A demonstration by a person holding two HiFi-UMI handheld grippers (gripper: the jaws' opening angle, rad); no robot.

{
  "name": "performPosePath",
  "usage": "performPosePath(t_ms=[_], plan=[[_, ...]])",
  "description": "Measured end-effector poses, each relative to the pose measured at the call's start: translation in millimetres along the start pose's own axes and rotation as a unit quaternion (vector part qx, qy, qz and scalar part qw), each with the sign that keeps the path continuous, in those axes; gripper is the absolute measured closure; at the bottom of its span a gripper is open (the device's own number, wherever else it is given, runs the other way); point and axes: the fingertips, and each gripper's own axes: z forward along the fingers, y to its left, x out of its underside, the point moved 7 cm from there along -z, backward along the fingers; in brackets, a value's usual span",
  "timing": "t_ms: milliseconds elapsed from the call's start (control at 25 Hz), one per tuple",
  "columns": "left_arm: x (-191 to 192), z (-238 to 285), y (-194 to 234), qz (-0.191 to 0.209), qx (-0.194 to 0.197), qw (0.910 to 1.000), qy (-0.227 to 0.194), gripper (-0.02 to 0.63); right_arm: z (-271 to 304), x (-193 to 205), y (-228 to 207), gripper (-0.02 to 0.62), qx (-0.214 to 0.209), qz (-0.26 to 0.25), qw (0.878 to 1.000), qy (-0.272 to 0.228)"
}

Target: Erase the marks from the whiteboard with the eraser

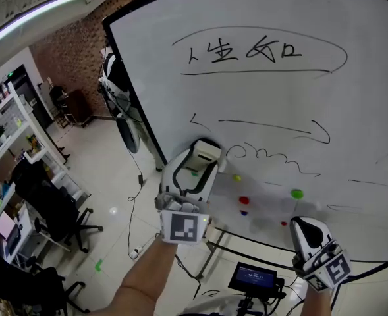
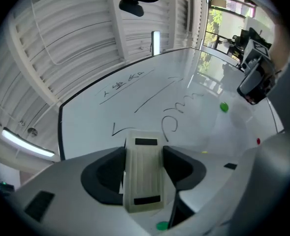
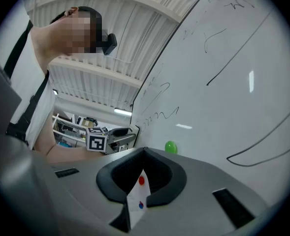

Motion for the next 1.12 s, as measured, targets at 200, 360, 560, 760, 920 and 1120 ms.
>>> performPosePath(t_ms=[200,360,560,760,920,1120], plan=[[9.1,-9.0,-27.4,0.02,0.057,0.9981,-0.009,0.34,3.9,2.3,2.9,0.584,-0.01,0.004,1.0,0.004],[9.7,-10.0,-30.4,0.041,0.05,0.9979,0.009,0.339,2.1,2.1,-0.1,0.584,-0.013,0.008,1.0,0.005],[-15.0,0.2,-24.7,0.011,0.029,0.9992,-0.025,0.339,-4.1,-1.9,-5.8,0.584,-0.004,0.006,1.0,-0.008],[-50.8,13.0,-21.6,-0.032,0.018,0.9971,-0.067,0.339,-14.6,-2.2,-13.0,0.584,0.003,0.01,1.0,-0.004],[-74.8,21.4,-28.5,-0.018,0.026,0.9954,-0.091,0.339,-22.9,-3.3,-17.7,0.584,0.011,0.015,1.0,-0.007],[-68.9,18.5,-44.2,-0.013,0.064,0.9942,-0.085,0.339,-27.8,-2.6,-19.6,0.584,0.015,0.019,1.0,-0.012]])
